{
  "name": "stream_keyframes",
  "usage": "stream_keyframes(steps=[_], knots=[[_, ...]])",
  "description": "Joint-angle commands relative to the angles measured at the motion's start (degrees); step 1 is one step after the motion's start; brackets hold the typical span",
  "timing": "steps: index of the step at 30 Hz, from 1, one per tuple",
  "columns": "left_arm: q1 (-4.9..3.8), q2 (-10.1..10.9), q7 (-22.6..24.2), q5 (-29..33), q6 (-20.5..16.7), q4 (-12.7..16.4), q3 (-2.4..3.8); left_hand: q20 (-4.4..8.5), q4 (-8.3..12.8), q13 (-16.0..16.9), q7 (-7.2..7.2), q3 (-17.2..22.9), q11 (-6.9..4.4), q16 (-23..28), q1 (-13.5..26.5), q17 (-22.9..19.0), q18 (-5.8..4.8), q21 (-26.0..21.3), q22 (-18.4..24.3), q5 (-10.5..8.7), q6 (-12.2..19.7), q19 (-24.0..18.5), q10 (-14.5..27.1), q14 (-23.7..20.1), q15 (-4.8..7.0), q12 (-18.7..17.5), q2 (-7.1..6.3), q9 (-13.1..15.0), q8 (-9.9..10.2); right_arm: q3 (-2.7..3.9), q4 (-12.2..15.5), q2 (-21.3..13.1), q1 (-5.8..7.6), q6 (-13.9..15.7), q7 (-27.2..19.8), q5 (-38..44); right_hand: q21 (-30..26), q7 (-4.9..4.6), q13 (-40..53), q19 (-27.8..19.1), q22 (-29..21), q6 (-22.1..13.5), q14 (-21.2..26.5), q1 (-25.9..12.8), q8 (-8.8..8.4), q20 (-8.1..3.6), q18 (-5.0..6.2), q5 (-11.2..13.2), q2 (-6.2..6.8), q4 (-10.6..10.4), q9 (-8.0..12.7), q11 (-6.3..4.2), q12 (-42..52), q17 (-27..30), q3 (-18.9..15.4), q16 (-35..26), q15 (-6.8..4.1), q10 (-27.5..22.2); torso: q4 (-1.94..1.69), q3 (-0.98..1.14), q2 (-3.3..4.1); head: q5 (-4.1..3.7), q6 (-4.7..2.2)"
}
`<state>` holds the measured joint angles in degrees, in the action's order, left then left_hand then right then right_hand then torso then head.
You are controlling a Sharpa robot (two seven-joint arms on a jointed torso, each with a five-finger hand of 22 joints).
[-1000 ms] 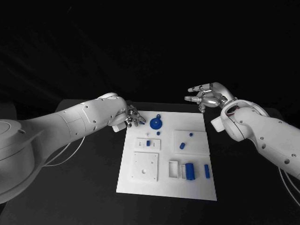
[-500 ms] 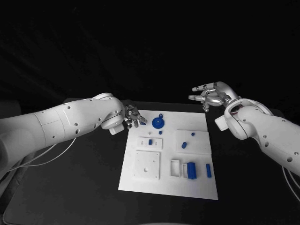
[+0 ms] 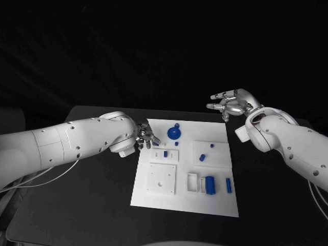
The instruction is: Assemble the parts on the task board
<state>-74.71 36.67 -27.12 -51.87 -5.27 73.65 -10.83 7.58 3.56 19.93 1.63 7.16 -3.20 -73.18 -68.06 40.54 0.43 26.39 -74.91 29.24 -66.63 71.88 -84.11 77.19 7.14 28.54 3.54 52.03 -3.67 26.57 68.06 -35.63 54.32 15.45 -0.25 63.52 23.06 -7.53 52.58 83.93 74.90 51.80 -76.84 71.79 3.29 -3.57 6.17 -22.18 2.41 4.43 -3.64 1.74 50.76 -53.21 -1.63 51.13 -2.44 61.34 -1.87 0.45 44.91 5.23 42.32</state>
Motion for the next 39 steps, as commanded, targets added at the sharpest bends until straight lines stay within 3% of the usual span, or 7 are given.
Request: stream_keyframes(steps=[1, 9, 27, 39], knots=[[0.51, -0.02, -0.97, -2.73, -2.29, 0.59, -0.60, 0.09, 2.26, -0.11, -2.37, 2.66, -0.61, -0.02, 0.00, 0.16, 1.14, 0.27, -1.07, 0.27, -2.99, 0.42, -2.66, 0.49, -0.17, 0.45, 0.76, 7.55, -0.36, 0.01, -0.01, 0.05, -0.13, -0.89, -0.24, 0.37, -0.19, -0.19, -0.05, 1.86, 2.56, 0.13, 0.26, -0.54, 0.24, 0.07, 1.05, -0.31, 0.02, -0.34, -0.06, -0.10, 0.08, 0.05, 0.09, -0.19, 0.01, -0.05, 0.09, -0.04, 0.12, 0.18, 0.04], [1.85, -0.19, -0.82, -3.17, -2.74, 0.67, -1.30, 0.09, 2.28, -0.23, -2.38, 2.71, -0.62, 0.10, 0.07, 0.25, 1.17, 0.29, -1.05, 0.31, -3.00, 0.46, -2.67, 0.58, -0.15, 0.53, 0.77, 7.62, -0.35, 0.01, -0.02, 0.20, -0.27, -1.01, -0.28, 0.37, -0.23, -0.20, -0.06, 1.84, 2.57, 0.15, 0.26, -0.53, 0.25, 0.07, 1.05, -0.40, -0.10, -0.39, -0.07, -0.10, 0.08, 0.08, 0.14, -0.20, 0.00, -0.05, 0.18, 0.07, 0.18, 0.20, 0.18], [3.66, -0.78, -0.04, -7.12, -3.46, 0.61, -1.50, 0.10, 2.40, -0.41, -2.38, 2.78, -0.63, 0.23, 0.15, 0.46, 1.22, 0.33, -1.04, 0.37, -3.00, 0.53, -2.66, 0.70, -0.13, 0.68, 0.75, 7.67, -0.33, 0.01, 0.04, 0.36, -0.30, -1.32, -0.39, 0.37, -0.22, -0.20, -0.06, 1.82, 2.57, 0.07, 0.29, -0.65, 0.24, 0.08, 1.03, -0.43, -0.19, -0.41, -0.06, -0.09, 0.08, 0.08, 0.13, -0.20, 0.01, -0.08, 0.14, 0.00, 0.20, 0.33, 0.74], [4.16, -1.13, 0.28, -9.15, -3.68, 0.21, -1.50, 0.10, 2.40, -0.55, -2.38, 2.81, -0.63, 0.42, 0.20, 0.48, 1.28, 0.32, -1.03, 0.37, -2.99, 0.60, -2.66, 0.78, -0.10, 0.72, 0.77, 7.70, -0.33, 0.01, 0.06, 0.56, -0.30, -1.39, -0.44, 0.37, -0.25, -0.20, -0.06, 1.83, 2.56, 0.07, 0.30, -0.68, 0.24, 0.07, 1.04, -0.48, -0.30, -0.39, -0.06, -0.10, 0.07, 0.08, 0.13, -0.20, 0.01, -0.12, 0.13, 0.02, 0.19, 0.35, 1.03]])
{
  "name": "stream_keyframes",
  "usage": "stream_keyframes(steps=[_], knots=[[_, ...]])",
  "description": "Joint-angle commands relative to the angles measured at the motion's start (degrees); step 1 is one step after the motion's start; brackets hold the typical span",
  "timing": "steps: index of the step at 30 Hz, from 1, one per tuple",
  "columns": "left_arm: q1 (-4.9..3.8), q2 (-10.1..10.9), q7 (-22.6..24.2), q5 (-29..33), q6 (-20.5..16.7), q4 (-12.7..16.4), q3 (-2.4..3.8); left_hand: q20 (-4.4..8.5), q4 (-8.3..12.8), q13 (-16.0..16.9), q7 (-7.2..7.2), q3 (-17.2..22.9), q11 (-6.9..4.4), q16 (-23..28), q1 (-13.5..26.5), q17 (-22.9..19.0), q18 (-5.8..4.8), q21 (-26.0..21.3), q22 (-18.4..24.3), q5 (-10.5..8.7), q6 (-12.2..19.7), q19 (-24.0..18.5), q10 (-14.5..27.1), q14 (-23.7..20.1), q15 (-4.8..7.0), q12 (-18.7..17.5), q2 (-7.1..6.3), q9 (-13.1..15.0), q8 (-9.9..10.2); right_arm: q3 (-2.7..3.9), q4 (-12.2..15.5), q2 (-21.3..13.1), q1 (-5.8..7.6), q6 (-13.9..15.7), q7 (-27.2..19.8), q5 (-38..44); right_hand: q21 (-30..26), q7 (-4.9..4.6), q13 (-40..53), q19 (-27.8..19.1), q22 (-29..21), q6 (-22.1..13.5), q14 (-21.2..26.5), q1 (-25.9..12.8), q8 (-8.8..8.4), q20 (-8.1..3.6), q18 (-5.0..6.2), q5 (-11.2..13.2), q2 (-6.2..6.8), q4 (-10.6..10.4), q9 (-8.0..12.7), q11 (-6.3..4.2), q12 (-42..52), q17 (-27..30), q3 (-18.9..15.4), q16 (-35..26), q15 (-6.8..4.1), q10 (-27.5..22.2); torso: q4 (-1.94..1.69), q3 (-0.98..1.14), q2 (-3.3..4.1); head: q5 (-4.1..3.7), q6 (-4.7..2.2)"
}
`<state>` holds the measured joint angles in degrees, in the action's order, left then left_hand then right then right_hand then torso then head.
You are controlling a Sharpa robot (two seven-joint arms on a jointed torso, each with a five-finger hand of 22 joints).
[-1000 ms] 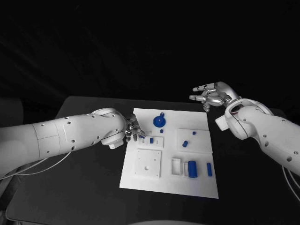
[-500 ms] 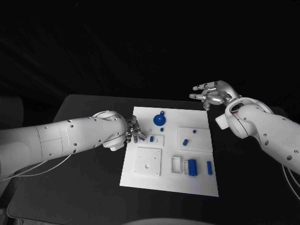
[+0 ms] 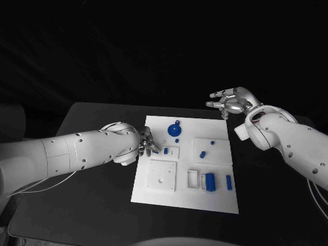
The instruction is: Assemble the parts on the task board
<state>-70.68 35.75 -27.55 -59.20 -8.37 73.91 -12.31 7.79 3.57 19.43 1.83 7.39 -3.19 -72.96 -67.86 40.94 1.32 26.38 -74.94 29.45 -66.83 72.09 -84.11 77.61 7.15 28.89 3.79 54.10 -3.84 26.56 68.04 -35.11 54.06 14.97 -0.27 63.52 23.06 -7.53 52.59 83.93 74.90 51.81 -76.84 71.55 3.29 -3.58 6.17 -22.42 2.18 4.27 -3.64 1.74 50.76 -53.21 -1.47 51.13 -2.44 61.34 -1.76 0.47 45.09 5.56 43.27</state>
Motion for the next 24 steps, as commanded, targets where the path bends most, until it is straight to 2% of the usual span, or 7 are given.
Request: stream_keyframes(steps=[1, 24], knots=[[0.16, -0.25, 0.72, -2.10, -0.58, -0.09, -0.02, -0.11, 2.39, -0.04, -2.58, 2.58, -0.63, 0.19, 0.00, 0.07, 0.39, 0.32, -1.00, 0.16, -2.79, 0.40, -2.66, 0.36, -0.12, 0.37, 0.52, 5.63, -0.16, 0.01, 0.08, 0.05, -0.04, -0.92, -0.41, 0.37, -0.25, -0.20, -0.06, 1.83, 2.57, 0.07, 0.30, -0.45, 0.24, 0.07, 1.04, -0.25, -0.06, -0.23, -0.06, -0.10, 0.07, 0.08, -0.02, -0.20, 0.01, -0.12, 0.01, 0.00, 0.00, 0.02, 0.05], [0.34, -0.27, 0.33, -3.59, 0.18, -0.38, 0.00, -0.10, 2.58, -0.21, -2.58, 2.69, -0.65, 0.38, -0.14, 0.27, 0.40, 0.25, -1.00, 0.22, -2.86, 0.48, -2.67, 0.52, -0.11, 0.51, 0.49, 5.55, -0.15, 0.02, 0.01, 0.00, -0.06, -1.00, -0.41, 0.37, -0.16, -0.19, -0.04, 1.88, 2.59, 0.28, 0.24, -0.57, 0.26, 0.06, 1.04, -0.27, -0.20, -0.13, -0.08, -0.11, 0.12, 0.09, -0.09, -0.17, -0.01, -0.07, 0.00, 0.05, -0.04, -0.14, 0.29]])
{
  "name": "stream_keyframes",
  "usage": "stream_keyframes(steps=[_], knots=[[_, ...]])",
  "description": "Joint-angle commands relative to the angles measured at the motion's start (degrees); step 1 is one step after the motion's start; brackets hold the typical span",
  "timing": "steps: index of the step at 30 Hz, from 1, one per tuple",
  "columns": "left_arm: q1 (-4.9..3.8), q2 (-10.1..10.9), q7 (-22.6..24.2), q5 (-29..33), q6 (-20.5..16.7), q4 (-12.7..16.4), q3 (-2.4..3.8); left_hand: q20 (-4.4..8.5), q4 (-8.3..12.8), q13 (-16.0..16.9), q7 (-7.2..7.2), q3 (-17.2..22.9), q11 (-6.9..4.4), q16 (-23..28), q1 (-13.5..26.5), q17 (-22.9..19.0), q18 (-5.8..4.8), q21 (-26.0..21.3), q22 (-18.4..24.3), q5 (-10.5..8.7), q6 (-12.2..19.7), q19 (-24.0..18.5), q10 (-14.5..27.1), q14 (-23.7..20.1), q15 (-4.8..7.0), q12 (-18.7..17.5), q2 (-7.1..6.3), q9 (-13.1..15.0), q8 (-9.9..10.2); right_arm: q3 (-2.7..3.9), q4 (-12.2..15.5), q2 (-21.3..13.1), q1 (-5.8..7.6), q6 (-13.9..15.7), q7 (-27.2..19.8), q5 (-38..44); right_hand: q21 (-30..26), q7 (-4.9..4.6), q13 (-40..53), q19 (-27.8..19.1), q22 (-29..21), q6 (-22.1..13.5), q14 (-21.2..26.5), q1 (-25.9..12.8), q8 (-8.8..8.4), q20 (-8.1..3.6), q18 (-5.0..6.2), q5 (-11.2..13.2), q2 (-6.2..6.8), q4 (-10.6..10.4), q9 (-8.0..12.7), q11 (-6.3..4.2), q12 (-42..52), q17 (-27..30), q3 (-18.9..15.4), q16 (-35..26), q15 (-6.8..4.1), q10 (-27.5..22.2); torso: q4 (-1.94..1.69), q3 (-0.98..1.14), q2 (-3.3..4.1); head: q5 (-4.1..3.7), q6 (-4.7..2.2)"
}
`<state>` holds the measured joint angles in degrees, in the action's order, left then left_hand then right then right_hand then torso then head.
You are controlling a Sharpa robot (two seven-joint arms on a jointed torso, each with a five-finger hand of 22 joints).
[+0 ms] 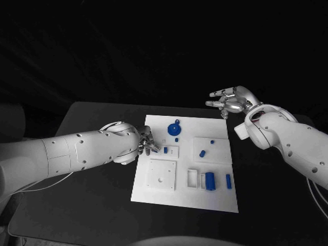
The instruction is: Assemble the parts on the task board
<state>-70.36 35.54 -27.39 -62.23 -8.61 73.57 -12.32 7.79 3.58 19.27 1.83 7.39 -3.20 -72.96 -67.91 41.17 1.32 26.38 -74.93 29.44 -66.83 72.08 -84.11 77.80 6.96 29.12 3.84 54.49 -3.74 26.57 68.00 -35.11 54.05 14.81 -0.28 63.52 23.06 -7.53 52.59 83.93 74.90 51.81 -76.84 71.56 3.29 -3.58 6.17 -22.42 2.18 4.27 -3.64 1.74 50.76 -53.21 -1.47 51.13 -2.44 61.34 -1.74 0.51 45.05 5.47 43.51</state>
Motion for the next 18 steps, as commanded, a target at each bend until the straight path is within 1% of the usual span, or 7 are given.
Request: stream_keyframes(steps=[1, 4, 11, 15, 18], knots=[[0.02, -0.07, 0.14, -0.56, 0.46, -0.07, 0.01, -0.10, 2.58, -0.05, -2.58, 2.69, -0.65, 0.38, -0.09, 0.05, 0.41, 0.25, -1.01, 0.24, -2.86, 0.49, -2.68, 0.33, 0.08, 0.28, 0.44, 5.16, -0.25, 0.01, 0.05, -0.02, -0.05, -0.84, -0.40, 0.37, -0.16, -0.19, -0.04, 1.88, 2.59, 0.28, 0.25, -0.57, 0.26, 0.06, 1.04, -0.28, -0.20, -0.13, -0.07, -0.11, 0.12, 0.09, -0.09, -0.17, -0.01, -0.07, -0.03, -0.01, 0.01, -0.06, 0.01], [0.02, -0.19, 0.06, -0.54, 0.55, -0.23, 0.01, -0.10, 2.58, -0.05, -2.58, 2.69, -0.65, 0.38, -0.09, 0.05, 0.41, 0.25, -1.01, 0.24, -2.86, 0.49, -2.68, 0.33, 0.08, 0.28, 0.44, 5.16, -0.25, 0.01, 0.05, -0.02, -0.05, -0.84, -0.39, 0.37, -0.16, -0.19, -0.04, 1.88, 2.59, 0.28, 0.25, -0.57, 0.26, 0.06, 1.04, -0.28, -0.20, -0.13, -0.07, -0.11, 0.12, 0.09, -0.09, -0.17, -0.01, -0.07, -0.02, 0.00, -0.01, 0.04, -0.04], [0.03, -0.57, -0.07, -0.49, 1.02, -0.53, 0.01, -0.10, 2.58, -0.05, -2.58, 2.69, -0.65, 0.38, -0.09, 0.05, 0.41, 0.25, -1.01, 0.24, -2.86, 0.49, -2.68, 0.33, 0.08, 0.28, 0.44, 5.16, -0.25, 0.01, 0.09, -0.07, -0.05, -0.86, -0.38, 0.37, -0.16, -0.19, -0.04, 1.88, 2.59, 0.28, 0.25, -0.57, 0.26, 0.06, 1.04, -0.28, -0.20, -0.13, -0.07, -0.11, 0.12, 0.09, -0.09, -0.17, -0.01, -0.07, 0.01, 0.05, 0.02, -0.04, 0.03], [0.17, -0.92, -0.19, -0.34, 1.38, -0.80, 0.00, -0.11, 2.64, -0.15, -2.58, 2.67, -0.63, 0.48, -0.02, 0.07, 0.41, 0.23, -1.02, 0.20, -2.86, 0.48, -2.66, 0.30, 0.08, 0.23, 0.41, 5.12, -0.27, 0.01, 0.10, -0.11, -0.06, -0.84, -0.38, 0.38, -0.16, -0.19, -0.04, 1.88, 2.59, 0.28, 0.25, -0.57, 0.26, 0.06, 1.04, -0.28, -0.20, -0.13, -0.07, -0.11, 0.12, 0.09, -0.09, -0.17, -0.01, -0.07, 0.10, 0.02, 0.03, -0.08, 0.05], [0.29, -1.09, -0.22, -0.42, 1.45, -0.94, -0.01, -0.11, 2.64, -0.15, -2.58, 2.67, -0.63, 0.48, -0.02, 0.07, 0.41, 0.23, -1.02, 0.20, -2.86, 0.48, -2.66, 0.30, 0.08, 0.23, 0.41, 5.12, -0.27, 0.01, 0.11, -0.13, -0.06, -0.81, -0.39, 0.38, -0.16, -0.19, -0.04, 1.88, 2.59, 0.28, 0.25, -0.57, 0.26, 0.06, 1.04, -0.28, -0.20, -0.13, -0.07, -0.11, 0.12, 0.09, -0.09, -0.17, -0.01, -0.07, 0.06, 0.03, 0.03, -0.13, 0.06]])
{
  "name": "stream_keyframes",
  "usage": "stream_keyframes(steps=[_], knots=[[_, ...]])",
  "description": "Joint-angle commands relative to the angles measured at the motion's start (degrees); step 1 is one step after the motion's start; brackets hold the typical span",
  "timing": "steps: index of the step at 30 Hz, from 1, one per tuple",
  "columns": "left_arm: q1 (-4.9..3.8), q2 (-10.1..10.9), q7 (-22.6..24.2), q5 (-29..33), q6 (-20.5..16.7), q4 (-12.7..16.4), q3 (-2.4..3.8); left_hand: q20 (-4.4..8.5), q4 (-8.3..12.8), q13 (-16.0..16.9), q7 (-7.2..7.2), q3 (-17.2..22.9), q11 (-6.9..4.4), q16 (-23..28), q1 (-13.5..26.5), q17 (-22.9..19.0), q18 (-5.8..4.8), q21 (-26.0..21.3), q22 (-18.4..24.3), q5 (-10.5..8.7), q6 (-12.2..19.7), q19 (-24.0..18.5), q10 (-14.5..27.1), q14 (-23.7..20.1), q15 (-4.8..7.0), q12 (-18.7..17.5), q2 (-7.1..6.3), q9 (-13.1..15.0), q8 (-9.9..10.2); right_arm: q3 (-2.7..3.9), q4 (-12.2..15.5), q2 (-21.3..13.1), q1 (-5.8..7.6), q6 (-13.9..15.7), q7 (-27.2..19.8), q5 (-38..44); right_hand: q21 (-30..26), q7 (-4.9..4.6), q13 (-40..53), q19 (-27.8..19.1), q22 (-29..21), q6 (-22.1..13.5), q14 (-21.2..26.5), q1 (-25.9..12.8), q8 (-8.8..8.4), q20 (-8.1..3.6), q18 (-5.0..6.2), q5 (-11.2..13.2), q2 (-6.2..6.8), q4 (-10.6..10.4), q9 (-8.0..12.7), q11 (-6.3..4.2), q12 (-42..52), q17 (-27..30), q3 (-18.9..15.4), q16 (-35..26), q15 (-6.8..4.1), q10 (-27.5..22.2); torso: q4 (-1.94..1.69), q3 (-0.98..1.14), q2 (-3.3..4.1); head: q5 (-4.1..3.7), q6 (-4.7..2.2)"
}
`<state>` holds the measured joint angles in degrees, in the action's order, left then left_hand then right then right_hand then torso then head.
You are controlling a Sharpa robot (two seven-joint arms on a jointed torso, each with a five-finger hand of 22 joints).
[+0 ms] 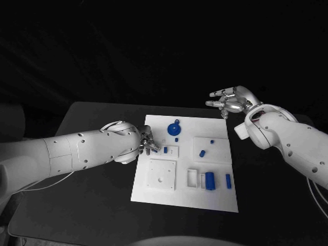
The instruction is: Assemble the parts on the task board
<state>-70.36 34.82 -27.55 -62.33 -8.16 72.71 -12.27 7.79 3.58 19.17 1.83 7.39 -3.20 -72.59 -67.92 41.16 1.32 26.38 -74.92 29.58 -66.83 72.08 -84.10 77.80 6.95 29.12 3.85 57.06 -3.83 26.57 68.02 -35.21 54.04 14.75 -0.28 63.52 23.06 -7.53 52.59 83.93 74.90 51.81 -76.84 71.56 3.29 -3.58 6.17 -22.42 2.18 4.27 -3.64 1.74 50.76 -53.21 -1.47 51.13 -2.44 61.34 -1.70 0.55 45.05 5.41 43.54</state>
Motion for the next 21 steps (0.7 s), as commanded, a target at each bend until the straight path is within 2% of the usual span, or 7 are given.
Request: stream_keyframes(steps=[1, 21], knots=[[0.32, -0.44, -0.07, -0.37, 1.02, -0.13, -0.06, -0.11, 2.63, -0.05, -2.58, 2.67, -0.63, 0.12, -0.01, 0.08, 0.42, 0.23, -1.04, 0.07, -2.86, 0.48, -2.67, 0.30, 0.08, 0.24, 0.39, 2.54, -0.18, 0.01, 0.09, -0.03, -0.04, -0.75, -0.39, 0.38, -0.16, -0.19, -0.05, 1.88, 2.59, 0.28, 0.24, -0.57, 0.26, 0.06, 1.03, -0.28, -0.21, -0.13, -0.08, -0.11, 0.12, 0.09, -0.09, -0.17, -0.01, -0.07, 0.00, -0.02, 0.04, -0.09, 0.07], [0.61, -0.73, -0.52, -1.98, 1.93, 0.04, -0.18, -0.13, 3.15, -0.10, -2.68, 2.87, -0.71, -0.10, 0.25, 0.90, 0.47, 0.38, -1.06, 1.27, -3.25, 0.51, -2.69, 0.56, 0.11, 0.58, 0.13, 2.80, -0.22, 0.01, 0.16, -0.12, -0.09, -0.72, -0.39, 0.38, -0.16, -0.19, -0.05, 1.88, 2.59, 0.28, 0.24, -0.57, 0.26, 0.06, 1.03, -0.28, -0.21, -0.13, -0.08, -0.11, 0.12, 0.09, -0.09, -0.17, -0.01, -0.07, -0.08, -0.07, 0.01, -0.19, 0.25]])
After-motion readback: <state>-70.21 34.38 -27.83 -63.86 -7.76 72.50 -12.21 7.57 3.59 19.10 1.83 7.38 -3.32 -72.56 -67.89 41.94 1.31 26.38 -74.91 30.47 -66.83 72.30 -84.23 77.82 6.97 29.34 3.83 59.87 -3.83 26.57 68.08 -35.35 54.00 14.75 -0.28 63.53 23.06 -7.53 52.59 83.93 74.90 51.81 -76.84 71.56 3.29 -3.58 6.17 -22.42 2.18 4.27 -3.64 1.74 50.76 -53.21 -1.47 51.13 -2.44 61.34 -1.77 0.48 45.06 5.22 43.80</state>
